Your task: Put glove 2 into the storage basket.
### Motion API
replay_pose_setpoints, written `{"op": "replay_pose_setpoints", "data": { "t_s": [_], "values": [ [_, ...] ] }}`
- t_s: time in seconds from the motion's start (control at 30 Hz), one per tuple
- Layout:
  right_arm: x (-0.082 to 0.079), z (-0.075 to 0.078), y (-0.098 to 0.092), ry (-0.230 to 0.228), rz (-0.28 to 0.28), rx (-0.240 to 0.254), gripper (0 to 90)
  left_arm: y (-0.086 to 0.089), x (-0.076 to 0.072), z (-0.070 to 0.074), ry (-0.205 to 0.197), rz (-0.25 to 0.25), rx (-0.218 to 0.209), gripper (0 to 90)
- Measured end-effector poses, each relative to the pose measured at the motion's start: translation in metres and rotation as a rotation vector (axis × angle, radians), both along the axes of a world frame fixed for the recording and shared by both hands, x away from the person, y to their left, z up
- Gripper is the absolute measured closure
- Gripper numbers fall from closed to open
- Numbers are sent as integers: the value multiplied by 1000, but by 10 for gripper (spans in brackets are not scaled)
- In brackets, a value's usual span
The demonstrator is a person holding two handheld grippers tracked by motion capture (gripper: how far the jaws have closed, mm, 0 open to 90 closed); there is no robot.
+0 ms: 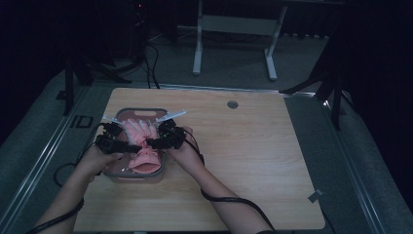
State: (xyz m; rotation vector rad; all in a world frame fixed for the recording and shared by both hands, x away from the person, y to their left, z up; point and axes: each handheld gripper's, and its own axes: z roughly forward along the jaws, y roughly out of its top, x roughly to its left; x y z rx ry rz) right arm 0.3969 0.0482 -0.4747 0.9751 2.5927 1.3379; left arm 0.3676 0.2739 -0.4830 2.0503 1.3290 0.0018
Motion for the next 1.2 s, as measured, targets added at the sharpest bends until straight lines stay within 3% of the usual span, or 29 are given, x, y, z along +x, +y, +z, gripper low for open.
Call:
{"op": "replay_pose_setpoints", "data": {
  "t_s": [0.1, 0.2, 0.3, 0.4, 0.67, 0.7, 0.83, 0.9, 0.93, 0.97, 1.07, 1.2],
  "values": [
    [1, 2, -7, -4, 2, 26, 289, 2, -1, 4, -59, 56, 3, 423],
    [2, 2, -15, 23, 34, 43, 205, 0, -2, 7, -109, 90, 42, 344],
    [3, 4, -24, 19, 28, 65, 191, 0, -3, 10, -149, 107, 38, 245],
    [4, 8, -33, 4, 31, 90, 164, -3, -4, 12, -190, 134, 63, 173],
    [5, 18, -53, -11, 17, 108, 164, -1, -11, 26, -263, 156, 36, 145],
    [4, 21, -57, -14, 26, 111, 164, -2, -16, 34, -302, 156, 28, 144],
    [1, 24, -63, -24, 41, 96, 164, -12, -29, 50, -343, 111, -13, 145],
    [0, 25, -66, -23, 48, 93, 164, -16, -32, 53, -348, 93, -13, 145],
    [-1, 25, -67, -20, 53, 88, 164, -25, -38, 56, -357, 60, -16, 144],
    [-2, 25, -68, -18, 59, 87, 164, -25, -38, 56, -357, 60, -16, 145],
    [-4, 24, -73, -15, 71, 76, 164, -43, -47, 60, -350, -2, -48, 144],
    [-6, 21, -80, -4, 82, 71, 164, -57, -53, 62, -362, -40, -44, 144]
  ]
}}
